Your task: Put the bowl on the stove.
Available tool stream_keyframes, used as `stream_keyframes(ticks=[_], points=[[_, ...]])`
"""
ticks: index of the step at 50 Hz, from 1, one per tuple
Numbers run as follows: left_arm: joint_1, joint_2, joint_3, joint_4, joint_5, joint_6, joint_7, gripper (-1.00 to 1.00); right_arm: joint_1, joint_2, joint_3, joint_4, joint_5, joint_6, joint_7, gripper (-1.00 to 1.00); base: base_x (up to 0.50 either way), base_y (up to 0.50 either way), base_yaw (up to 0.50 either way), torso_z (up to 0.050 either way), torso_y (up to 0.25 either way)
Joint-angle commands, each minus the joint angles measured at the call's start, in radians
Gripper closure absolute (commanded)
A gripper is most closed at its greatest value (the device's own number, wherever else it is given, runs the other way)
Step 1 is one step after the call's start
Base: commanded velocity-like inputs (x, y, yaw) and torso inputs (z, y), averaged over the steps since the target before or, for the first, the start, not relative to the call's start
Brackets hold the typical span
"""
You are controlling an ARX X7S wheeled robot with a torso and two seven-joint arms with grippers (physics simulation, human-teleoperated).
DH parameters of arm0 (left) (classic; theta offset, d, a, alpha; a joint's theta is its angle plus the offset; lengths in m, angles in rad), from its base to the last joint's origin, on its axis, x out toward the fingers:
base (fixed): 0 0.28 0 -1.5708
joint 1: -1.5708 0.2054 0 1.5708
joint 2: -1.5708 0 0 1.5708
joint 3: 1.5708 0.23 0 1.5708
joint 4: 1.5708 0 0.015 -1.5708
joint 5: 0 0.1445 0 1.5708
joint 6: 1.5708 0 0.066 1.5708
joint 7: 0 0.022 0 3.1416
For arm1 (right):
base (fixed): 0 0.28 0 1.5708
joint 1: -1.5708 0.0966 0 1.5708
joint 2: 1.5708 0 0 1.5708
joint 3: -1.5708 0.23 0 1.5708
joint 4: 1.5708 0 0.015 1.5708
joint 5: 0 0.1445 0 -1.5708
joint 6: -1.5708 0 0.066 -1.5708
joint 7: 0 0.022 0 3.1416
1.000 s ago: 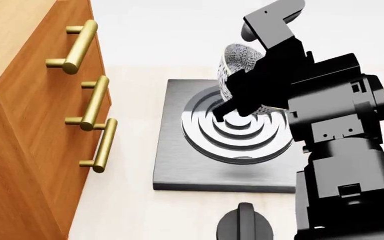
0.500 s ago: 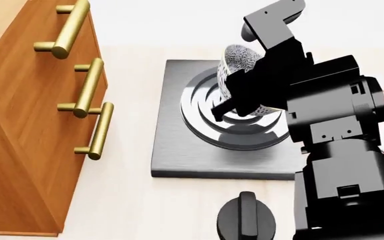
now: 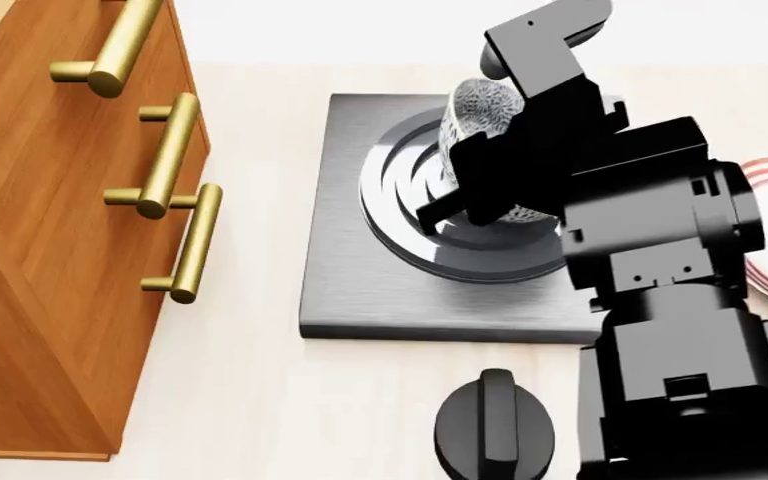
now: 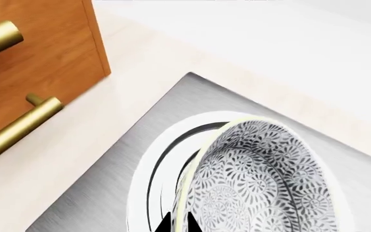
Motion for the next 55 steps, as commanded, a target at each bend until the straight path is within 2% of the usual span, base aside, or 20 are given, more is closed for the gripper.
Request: stream_keyframes(ticks=[1, 17, 18, 30, 46, 55], points=[[0.002, 0.000, 0.001, -0.001, -0.006, 0.001, -0.001, -1.00, 0.000, -0.009, 0.016, 0.000, 0.003, -0.013, 0.039, 1.00, 0.00, 0.00, 0.00, 0.000, 0.000], [0.007, -0.001, -0.002, 0.002, -0.014, 0.004, 0.005, -1.00, -0.014, -0.016, -0.004, 0.000, 0.003, -0.013, 0.023, 1.00, 0.00, 0.00, 0.00, 0.000, 0.000], [0.007, -0.001, -0.002, 0.002, -0.014, 0.005, 0.005, -1.00, -0.013, -0.016, 0.001, 0.000, 0.006, -0.011, 0.026, -1.00, 0.00, 0.00, 0.00, 0.000, 0.000], [0.006, 0.000, 0.000, 0.000, -0.014, 0.006, 0.007, -1.00, -0.009, -0.018, 0.044, 0.000, 0.013, 0.001, -0.032, -1.00, 0.00, 0.00, 0.00, 0.000, 0.000], [-0.001, 0.002, 0.007, -0.003, 0.010, 0.003, -0.008, -1.00, 0.005, -0.017, 0.113, 0.000, 0.018, 0.013, -0.208, -1.00, 0.00, 0.00, 0.00, 0.000, 0.000], [-0.004, 0.013, 0.008, -0.001, 0.029, 0.009, 0.003, -1.00, 0.035, 0.001, 0.249, 0.000, 0.056, -0.093, -0.224, -1.00, 0.00, 0.00, 0.00, 0.000, 0.000]])
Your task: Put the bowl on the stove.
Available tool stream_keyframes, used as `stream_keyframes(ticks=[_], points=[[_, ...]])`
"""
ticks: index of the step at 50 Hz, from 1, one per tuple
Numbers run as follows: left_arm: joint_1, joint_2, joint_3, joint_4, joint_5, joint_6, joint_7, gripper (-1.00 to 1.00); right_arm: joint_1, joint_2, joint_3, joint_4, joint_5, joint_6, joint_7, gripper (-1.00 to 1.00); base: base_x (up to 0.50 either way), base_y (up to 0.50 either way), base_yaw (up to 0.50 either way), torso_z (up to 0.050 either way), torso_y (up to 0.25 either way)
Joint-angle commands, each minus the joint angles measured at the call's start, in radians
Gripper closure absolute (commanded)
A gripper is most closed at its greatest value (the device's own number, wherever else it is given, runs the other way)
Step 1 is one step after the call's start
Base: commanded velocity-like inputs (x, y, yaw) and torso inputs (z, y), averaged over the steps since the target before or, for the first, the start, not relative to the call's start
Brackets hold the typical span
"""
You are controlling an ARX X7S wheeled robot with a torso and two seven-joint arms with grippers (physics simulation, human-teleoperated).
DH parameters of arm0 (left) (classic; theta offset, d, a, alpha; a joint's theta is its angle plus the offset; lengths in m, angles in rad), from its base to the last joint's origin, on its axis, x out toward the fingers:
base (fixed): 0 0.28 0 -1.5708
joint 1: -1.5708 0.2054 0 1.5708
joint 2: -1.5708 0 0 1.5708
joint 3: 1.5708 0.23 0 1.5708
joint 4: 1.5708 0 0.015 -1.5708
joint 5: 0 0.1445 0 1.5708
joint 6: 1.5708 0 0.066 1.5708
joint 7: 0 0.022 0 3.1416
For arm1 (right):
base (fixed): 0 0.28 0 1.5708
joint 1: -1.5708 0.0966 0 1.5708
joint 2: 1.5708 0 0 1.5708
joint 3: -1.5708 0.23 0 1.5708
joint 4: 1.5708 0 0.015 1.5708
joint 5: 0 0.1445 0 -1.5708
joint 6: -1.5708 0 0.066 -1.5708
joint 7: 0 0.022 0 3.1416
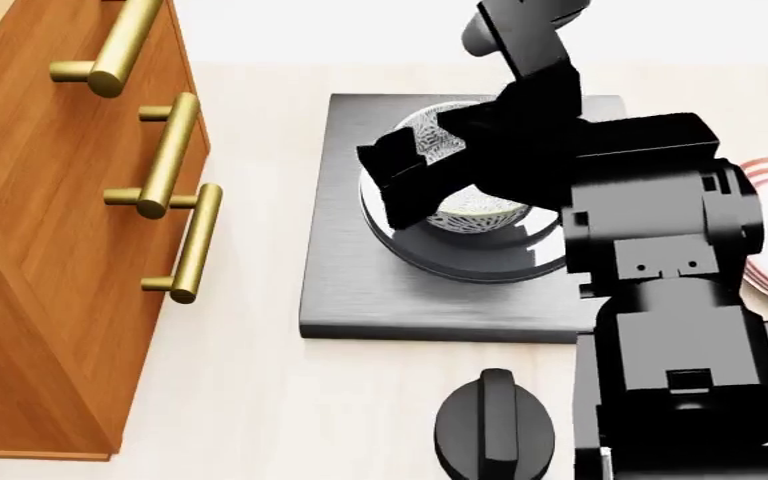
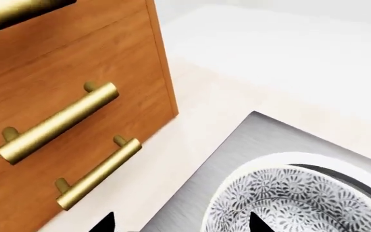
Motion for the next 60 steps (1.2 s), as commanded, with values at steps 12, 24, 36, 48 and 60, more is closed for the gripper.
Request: stream_keyframes(ticks=[12, 24, 36, 48, 60], points=[[-0.003, 0.008, 0.001, 0.007, 0.026, 0.006, 0.005, -1.00, -0.007, 0.085, 0.273, -0.163, 0.120, -0.096, -0.048, -1.00, 0.00, 0.00, 0.00, 0.000, 0.000], [0.002, 0.008, -0.004, 0.008, 0.019, 0.010, 0.007, -1.00, -0.533, -0.001, 0.702, -1.172, 0.467, 0.297, 0.164, -1.00, 0.00, 0.00, 0.00, 0.000, 0.000], [0.006, 0.005, -0.014, 0.007, 0.007, 0.016, 0.004, -1.00, -0.768, -0.080, 0.907, -1.519, 0.633, 0.327, 0.308, -1.00, 0.00, 0.00, 0.00, 0.000, 0.000], [0.002, 0.007, -0.002, 0.006, 0.010, 0.015, 0.008, -1.00, -0.938, -0.093, 1.193, -1.629, 0.830, 0.275, 0.445, -1.00, 0.00, 0.00, 0.00, 0.000, 0.000], [0.004, 0.014, 0.005, 0.006, 0.014, 0.015, 0.009, -1.00, -1.038, -0.099, 1.363, -1.690, 1.369, 0.023, 0.549, -1.00, 0.00, 0.00, 0.00, 0.000, 0.000]])
